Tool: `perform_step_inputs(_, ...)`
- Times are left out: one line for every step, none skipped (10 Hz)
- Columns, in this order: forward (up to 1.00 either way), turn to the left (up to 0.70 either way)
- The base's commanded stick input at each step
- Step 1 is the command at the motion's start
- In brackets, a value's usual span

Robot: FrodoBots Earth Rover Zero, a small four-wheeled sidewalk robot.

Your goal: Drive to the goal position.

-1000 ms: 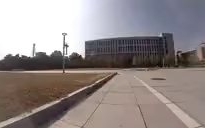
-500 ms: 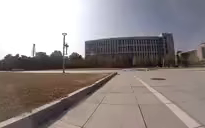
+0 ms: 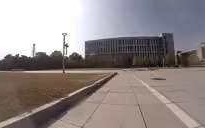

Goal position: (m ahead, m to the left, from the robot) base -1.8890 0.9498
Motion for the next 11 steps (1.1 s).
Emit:
perform_step_inputs(0.04, 0.0)
perform_step_inputs(0.04, 0.0)
perform_step_inputs(0.04, 0.0)
perform_step_inputs(0.04, 0.0)
perform_step_inputs(0.04, 0.0)
perform_step_inputs(0.04, 0.0)
perform_step_inputs(0.04, 0.0)
perform_step_inputs(0.04, 0.0)
perform_step_inputs(0.04, 0.0)
perform_step_inputs(0.04, 0.0)
perform_step_inputs(0.04, 0.0)
